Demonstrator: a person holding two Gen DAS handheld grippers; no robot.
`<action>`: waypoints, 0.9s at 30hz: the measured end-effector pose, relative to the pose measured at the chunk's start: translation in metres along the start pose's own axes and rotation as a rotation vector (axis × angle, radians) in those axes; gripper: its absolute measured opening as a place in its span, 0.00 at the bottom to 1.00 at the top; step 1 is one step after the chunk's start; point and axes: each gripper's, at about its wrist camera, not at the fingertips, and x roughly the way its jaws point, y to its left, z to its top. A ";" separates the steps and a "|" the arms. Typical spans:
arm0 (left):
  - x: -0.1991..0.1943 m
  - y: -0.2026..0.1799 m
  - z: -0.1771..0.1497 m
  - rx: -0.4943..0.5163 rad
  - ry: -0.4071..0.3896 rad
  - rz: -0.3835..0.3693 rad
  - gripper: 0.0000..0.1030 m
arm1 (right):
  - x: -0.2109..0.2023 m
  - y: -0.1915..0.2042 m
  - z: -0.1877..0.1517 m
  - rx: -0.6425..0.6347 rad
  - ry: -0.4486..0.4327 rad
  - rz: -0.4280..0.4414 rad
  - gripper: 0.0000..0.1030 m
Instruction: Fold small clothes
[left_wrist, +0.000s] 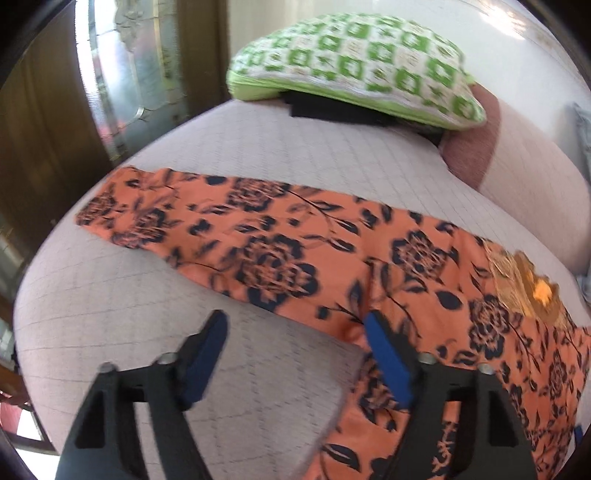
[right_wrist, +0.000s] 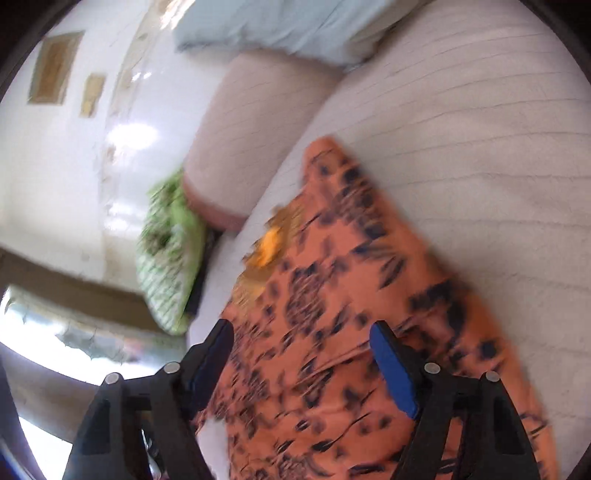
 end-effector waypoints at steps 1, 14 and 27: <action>0.002 -0.004 -0.002 0.008 0.009 -0.015 0.62 | -0.002 0.002 0.007 -0.032 -0.039 -0.059 0.76; 0.018 -0.043 -0.015 0.130 0.040 -0.093 0.48 | 0.092 0.057 0.030 -0.500 0.012 -0.499 0.22; 0.034 -0.030 -0.009 0.058 0.126 -0.134 0.50 | 0.054 0.024 0.053 -0.300 -0.067 -0.409 0.18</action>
